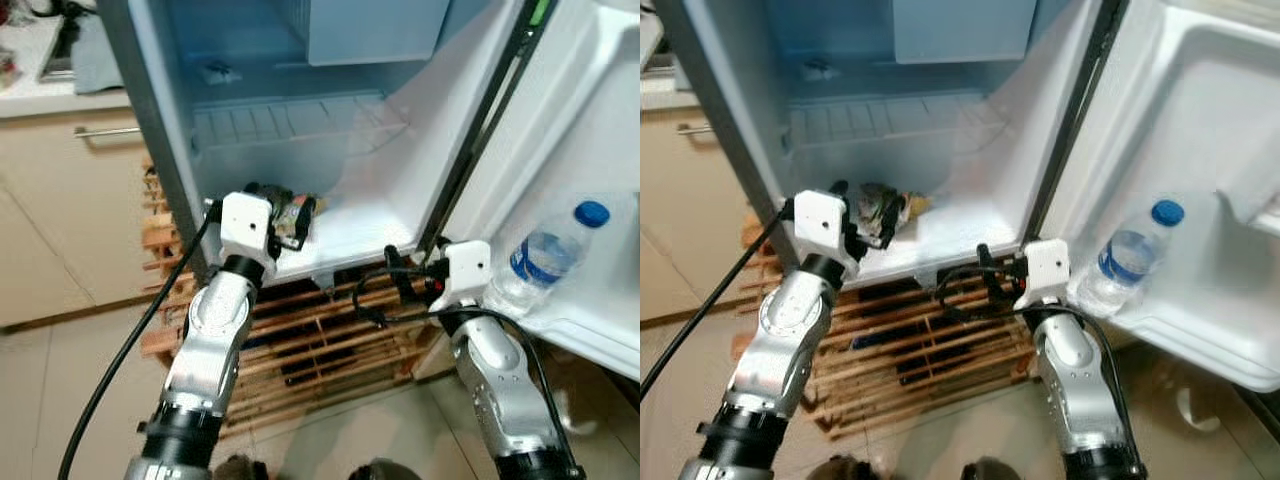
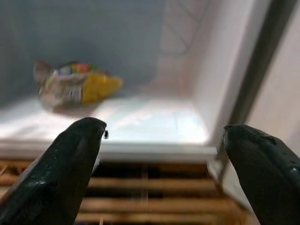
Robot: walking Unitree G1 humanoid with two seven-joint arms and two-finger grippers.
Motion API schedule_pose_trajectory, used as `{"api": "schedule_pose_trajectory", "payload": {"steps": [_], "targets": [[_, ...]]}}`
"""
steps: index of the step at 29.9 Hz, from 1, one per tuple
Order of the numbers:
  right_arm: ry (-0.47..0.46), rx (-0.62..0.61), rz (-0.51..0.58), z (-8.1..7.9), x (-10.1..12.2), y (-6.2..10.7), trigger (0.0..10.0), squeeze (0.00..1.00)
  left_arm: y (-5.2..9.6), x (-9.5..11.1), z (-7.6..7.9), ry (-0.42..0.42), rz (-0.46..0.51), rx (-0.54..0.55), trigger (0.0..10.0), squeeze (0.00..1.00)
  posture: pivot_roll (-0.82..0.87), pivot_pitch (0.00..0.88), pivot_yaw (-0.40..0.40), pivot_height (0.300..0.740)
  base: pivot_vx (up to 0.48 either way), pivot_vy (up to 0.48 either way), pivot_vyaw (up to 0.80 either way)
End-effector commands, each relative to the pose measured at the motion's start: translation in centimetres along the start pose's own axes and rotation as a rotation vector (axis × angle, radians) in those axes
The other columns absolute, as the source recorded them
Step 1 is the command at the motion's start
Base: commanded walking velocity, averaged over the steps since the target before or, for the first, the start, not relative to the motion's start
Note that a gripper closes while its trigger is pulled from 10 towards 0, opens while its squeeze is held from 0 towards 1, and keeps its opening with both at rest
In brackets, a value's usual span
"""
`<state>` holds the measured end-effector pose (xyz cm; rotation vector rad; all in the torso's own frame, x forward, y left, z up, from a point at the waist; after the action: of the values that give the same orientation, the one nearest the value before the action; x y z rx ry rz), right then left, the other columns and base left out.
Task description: Restocking fridge
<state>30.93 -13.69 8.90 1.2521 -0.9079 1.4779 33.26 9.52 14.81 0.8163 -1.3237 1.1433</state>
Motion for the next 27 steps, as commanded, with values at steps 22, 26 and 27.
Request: {"api": "schedule_pose_trajectory", "payload": {"steps": [22,26,27], "targets": [[-0.065,0.158,-0.680,-1.8,-14.9,4.7,10.0,0.00,1.5,-10.7,-3.8,0.077,-0.435,0.173,10.0,0.00,-0.07,0.000,-0.005,0.740,-0.121,0.000,0.00],[-0.027,0.133,-0.860,-1.7,-17.4,6.6,10.0,0.00,5.4,-16.8,-3.6,0.045,-0.797,0.208,10.0,0.00,-0.06,0.000,-0.015,0.740,0.000,0.000,0.00],[-0.018,0.121,-0.891,-1.6,-17.8,7.1,10.0,0.00,6.7,-18.0,-3.5,0.040,-0.875,0.214,10.0,0.00,-0.06,0.000,-0.013,0.740,0.000,0.000,0.00]]}}
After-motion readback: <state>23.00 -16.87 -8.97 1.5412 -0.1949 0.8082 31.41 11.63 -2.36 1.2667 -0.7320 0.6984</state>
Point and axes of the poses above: a point about 5 cm out from each wrist's last joint towards the gripper, its own y axis pointing back from the gripper into the wrist, its own x axis along the axis of the wrist's last joint, z = x × y, the point moved 3 cm from there along -y, pointing out of the wrist towards the gripper, and after that the axes turned 12 degrees about y, right-handed, at the moved point
